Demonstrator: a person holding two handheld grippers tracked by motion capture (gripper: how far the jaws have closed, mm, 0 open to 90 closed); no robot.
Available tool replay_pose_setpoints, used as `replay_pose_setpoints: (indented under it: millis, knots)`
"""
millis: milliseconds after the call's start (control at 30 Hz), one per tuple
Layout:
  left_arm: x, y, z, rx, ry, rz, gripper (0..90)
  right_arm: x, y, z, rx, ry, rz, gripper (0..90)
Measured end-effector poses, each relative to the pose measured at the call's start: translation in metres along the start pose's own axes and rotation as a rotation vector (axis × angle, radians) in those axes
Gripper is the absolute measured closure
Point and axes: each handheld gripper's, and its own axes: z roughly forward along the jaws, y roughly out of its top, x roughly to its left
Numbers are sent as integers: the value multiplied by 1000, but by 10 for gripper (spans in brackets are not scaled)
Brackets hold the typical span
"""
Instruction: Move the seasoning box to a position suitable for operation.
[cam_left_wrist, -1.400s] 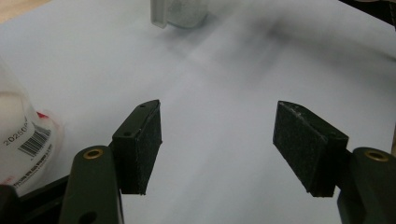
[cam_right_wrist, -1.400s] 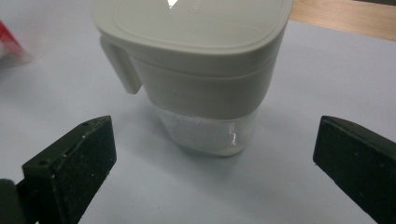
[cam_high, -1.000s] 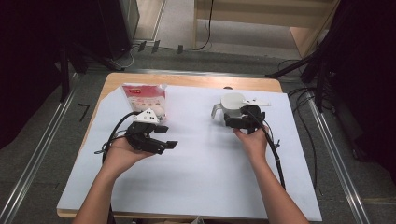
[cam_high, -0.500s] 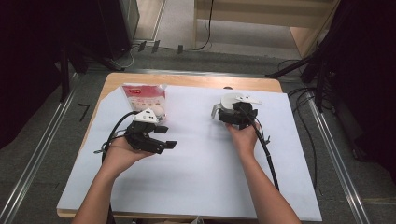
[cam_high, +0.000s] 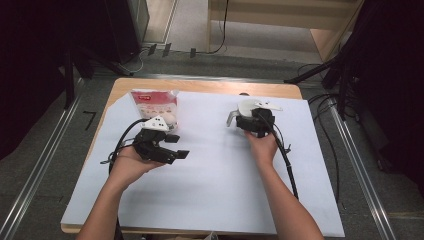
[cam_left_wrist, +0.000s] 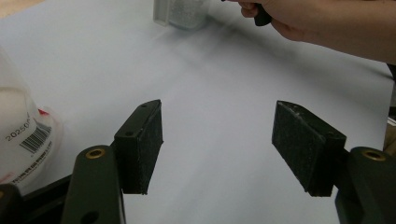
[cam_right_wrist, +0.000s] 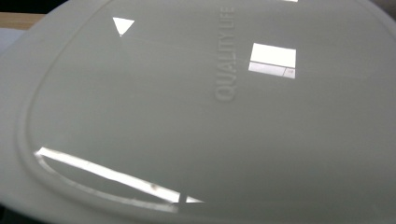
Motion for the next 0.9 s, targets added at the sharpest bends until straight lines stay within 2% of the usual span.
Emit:
replay_pose_setpoints:
  millis: [67,167,233,333,467,533,600,633,733,767,867,900]
  knots:
    - [0,0,0,5,2,-3,346,-3,1,-1,5,21,7,131]
    - [1,0,1,0,-3,-17,346,-3,4,-9,12,34,-40,131]
    - [2,0,1,-3,-13,-38,352,-2,7,-15,15,42,-53,131]
    - [2,0,2,-7,-18,-50,354,-2,11,-22,7,69,-49,131]
    - [1,1,4,2,-10,-42,362,-2,18,-43,1,122,-100,132]
    - [0,1,5,9,-4,-42,382,-2,18,-47,2,132,-114,132]
    - [-1,1,4,18,-4,-37,390,-2,18,-55,2,165,-130,132]
    - [-1,1,5,6,-13,-41,395,-2,18,-63,0,192,-144,132]
    - [-1,1,5,-2,-19,-45,402,-2,17,-70,-4,218,-164,132]
    - [-1,1,6,-3,-18,-43,407,-1,14,-78,-8,244,-187,132]
    - [-1,1,7,1,-20,-45,417,-1,10,-90,-6,298,-207,132]
    - [-1,1,8,-2,-14,-48,417,-1,10,-90,-6,298,-207,132]
